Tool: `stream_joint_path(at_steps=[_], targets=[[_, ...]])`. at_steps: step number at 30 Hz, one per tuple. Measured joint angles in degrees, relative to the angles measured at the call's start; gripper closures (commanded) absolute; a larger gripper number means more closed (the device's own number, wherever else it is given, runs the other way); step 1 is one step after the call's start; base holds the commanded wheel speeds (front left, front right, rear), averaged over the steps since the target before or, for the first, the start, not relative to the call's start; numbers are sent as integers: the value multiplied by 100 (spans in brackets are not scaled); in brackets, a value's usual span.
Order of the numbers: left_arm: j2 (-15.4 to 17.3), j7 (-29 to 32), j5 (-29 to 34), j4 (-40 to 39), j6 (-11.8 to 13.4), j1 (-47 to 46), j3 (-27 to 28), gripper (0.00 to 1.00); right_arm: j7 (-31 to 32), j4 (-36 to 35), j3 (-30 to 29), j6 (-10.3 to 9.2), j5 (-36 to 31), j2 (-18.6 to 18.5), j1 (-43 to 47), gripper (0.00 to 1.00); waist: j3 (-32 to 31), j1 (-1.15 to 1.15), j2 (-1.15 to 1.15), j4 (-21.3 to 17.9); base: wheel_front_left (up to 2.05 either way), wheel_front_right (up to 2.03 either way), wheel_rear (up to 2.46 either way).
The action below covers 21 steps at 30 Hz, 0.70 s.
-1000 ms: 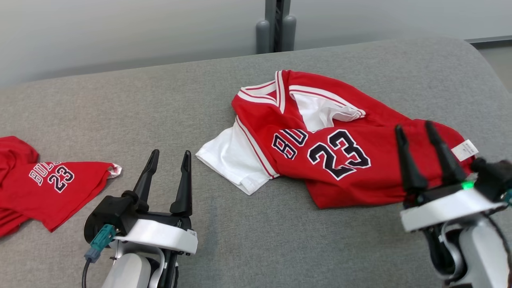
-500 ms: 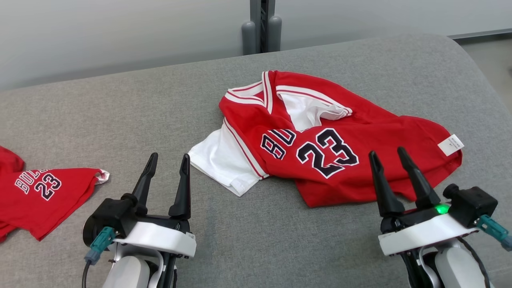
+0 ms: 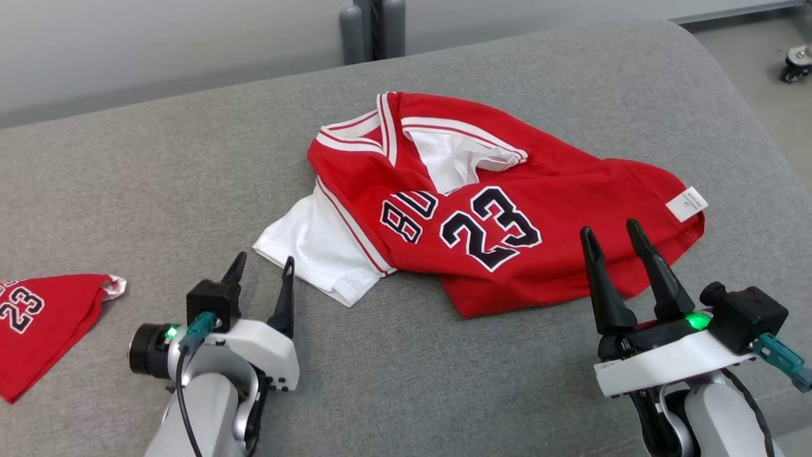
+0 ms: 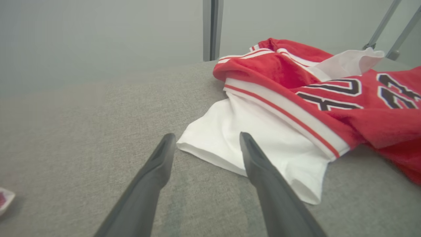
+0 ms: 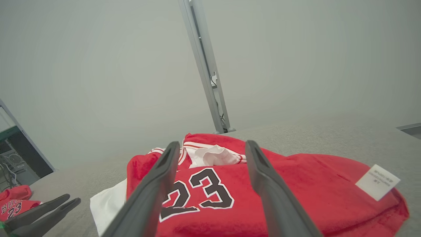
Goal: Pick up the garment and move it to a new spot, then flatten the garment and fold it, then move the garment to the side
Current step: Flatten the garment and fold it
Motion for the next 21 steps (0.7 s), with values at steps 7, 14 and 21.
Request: stream_joint_path(at_steps=[7, 14, 21], targets=[[97, -3, -62, 722, -26, -598, 81, 0, -1, 44, -14, 0, -8, 45, -30, 0, 158, 0, 0, -187, 0, 0, 0], [219, 252, -19, 1368, -211, -1007, -68, 0, 0, 148, -38, 0, -108, 69, -56, 0, 245, 0, 0, -259, 0, 0, 0], [207, 375, -29, 1778, -426, -1223, -200, 100, 0, 168, -43, 0, -137, 93, -86, 0, 260, 0, 0, -268, 0, 0, 0]])
